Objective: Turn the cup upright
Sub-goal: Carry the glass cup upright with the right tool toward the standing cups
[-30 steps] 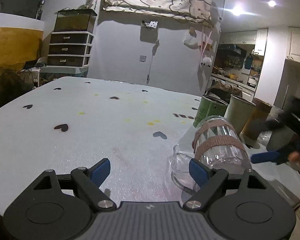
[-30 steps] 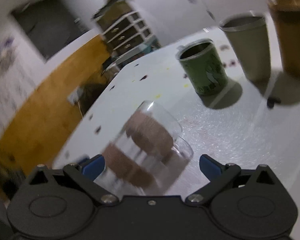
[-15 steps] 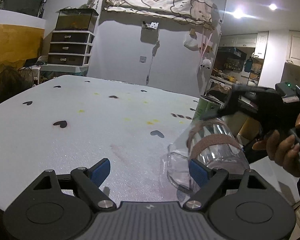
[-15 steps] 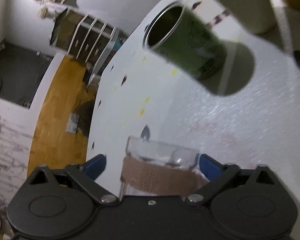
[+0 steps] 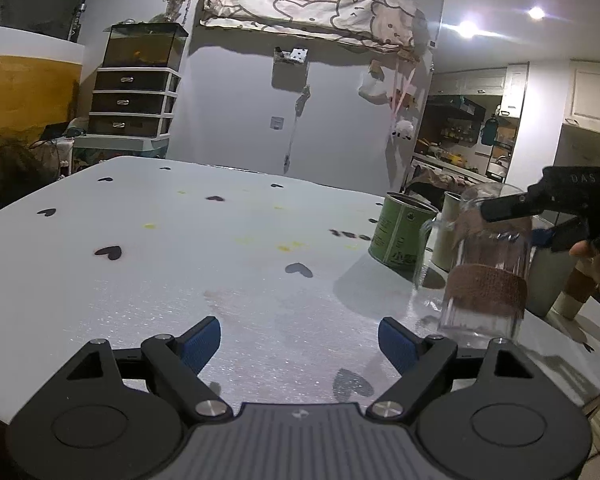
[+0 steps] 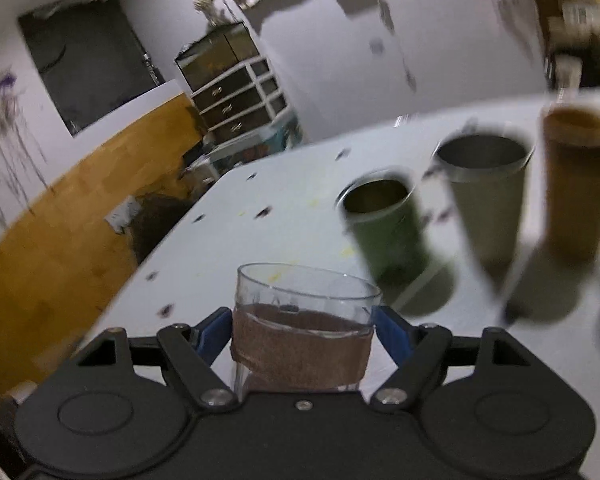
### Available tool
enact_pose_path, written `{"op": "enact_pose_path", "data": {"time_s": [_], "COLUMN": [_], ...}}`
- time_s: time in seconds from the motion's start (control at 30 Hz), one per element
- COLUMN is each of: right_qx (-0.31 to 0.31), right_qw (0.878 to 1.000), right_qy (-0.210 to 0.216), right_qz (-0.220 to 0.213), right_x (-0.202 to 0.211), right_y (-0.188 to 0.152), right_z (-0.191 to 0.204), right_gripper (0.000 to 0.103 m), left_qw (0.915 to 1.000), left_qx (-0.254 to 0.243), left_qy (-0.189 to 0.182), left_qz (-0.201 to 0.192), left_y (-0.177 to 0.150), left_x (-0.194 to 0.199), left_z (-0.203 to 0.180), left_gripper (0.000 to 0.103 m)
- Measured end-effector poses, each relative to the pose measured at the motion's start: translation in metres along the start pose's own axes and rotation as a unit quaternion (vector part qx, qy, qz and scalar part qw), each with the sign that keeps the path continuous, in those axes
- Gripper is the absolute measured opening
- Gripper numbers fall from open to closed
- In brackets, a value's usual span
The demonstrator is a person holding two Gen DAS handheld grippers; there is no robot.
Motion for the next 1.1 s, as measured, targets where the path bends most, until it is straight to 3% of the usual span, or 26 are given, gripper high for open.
{"op": "enact_pose_path", "data": {"time_s": [0.13,0.23,0.33,0.73,0.8,1.1], "right_qx": [0.084,0.157,0.186,0.183,0.184,0.166], "right_qw": [0.994,0.980,0.970,0.963,0.961,0.963], "right_qy": [-0.045,-0.096,-0.126,-0.160,-0.162,-0.148], "right_qz": [-0.046,-0.078,-0.096,-0.118,-0.125,-0.153], "right_x": [0.015,0.017,0.016,0.019,0.022,0.046], "right_y": [0.014,0.021,0.029,0.049,0.048,0.046], "right_z": [-0.010,-0.021,-0.036,-0.064,-0.063,-0.058], "right_gripper": [0.078,0.078,0.078,0.078,0.084,0.087], "left_qw": [1.0000,1.0000,1.0000,0.9998,0.9998,0.9996], "left_qx": [-0.003,-0.007,-0.008,-0.013,-0.014,-0.025], "left_qy": [-0.003,-0.003,-0.005,-0.012,-0.013,-0.012], "left_qz": [0.002,0.003,0.003,0.005,0.005,0.001], "left_y": [0.000,-0.001,-0.002,-0.002,-0.002,0.006], "left_x": [-0.002,-0.002,-0.002,-0.005,-0.006,-0.005], "left_z": [-0.005,-0.007,-0.009,-0.013,-0.014,-0.021], "left_gripper": [0.087,0.087,0.087,0.087,0.087,0.089]}}
Point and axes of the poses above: each gripper's, at about its wrist camera, not at the fingertips, and x roughly against the way its jaws point, z to its left, y to its top, the point moved 7 cm from there along -x, roughly the way its jaws point, and after that the axes turned 15 degrees about -x, right-handed, at the moved point
